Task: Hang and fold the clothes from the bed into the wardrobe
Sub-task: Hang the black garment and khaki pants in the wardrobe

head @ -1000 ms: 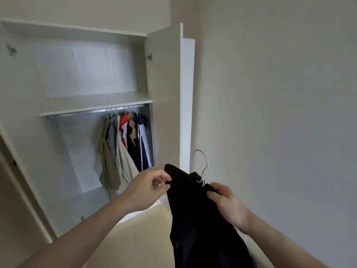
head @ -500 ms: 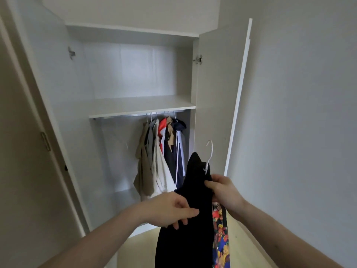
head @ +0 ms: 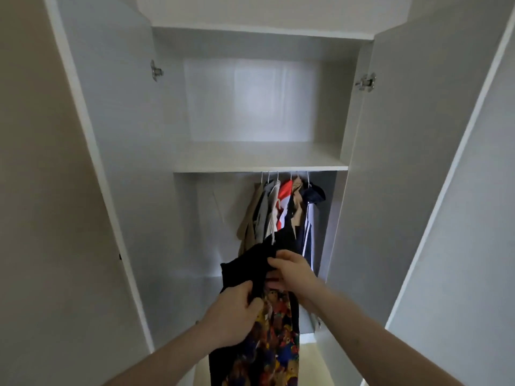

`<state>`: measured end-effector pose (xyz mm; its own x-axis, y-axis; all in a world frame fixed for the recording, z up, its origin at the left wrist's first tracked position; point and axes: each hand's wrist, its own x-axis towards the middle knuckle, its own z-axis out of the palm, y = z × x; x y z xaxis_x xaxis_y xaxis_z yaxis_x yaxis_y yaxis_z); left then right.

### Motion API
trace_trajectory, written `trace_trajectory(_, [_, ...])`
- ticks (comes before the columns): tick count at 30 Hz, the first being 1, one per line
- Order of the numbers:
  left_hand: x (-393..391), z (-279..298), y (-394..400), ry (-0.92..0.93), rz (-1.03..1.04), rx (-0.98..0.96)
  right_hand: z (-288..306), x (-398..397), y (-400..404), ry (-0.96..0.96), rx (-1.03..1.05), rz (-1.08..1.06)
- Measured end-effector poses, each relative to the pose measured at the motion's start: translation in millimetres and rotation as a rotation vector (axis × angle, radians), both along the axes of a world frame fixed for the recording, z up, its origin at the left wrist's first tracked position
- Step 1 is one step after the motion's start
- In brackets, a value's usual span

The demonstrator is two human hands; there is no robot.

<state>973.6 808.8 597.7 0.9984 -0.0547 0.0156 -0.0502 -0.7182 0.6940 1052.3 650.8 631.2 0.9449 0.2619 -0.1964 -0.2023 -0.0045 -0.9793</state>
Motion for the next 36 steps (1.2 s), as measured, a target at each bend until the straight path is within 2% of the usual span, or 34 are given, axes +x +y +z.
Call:
trace_trajectory(4, [55.9,-7.7,18.1,-0.129,0.212,-0.034,0.0,73.2,-0.8,-0.025,-0.085,0.130])
trace_trajectory(12, [137.6,-38.9,33.8,-0.071,0.396,-0.054,-33.6,203.3,-42.6,0.016,-0.297,0.267])
trace_trajectory(17, [172.5,-50.8,37.5,-0.054,0.486,-0.039,-54.4,263.0,-35.7,0.022,-0.398,0.308])
trace_trajectory(28, [278.3,-79.2,65.6,-0.045,0.540,-0.054,-80.7,390.0,42.3,-0.495,-0.778,0.491])
trace_trajectory(36, [363.4,-101.7,88.4,-0.055,0.553,-0.094,-95.6,480.9,106.1,-0.670,-1.152,0.695])
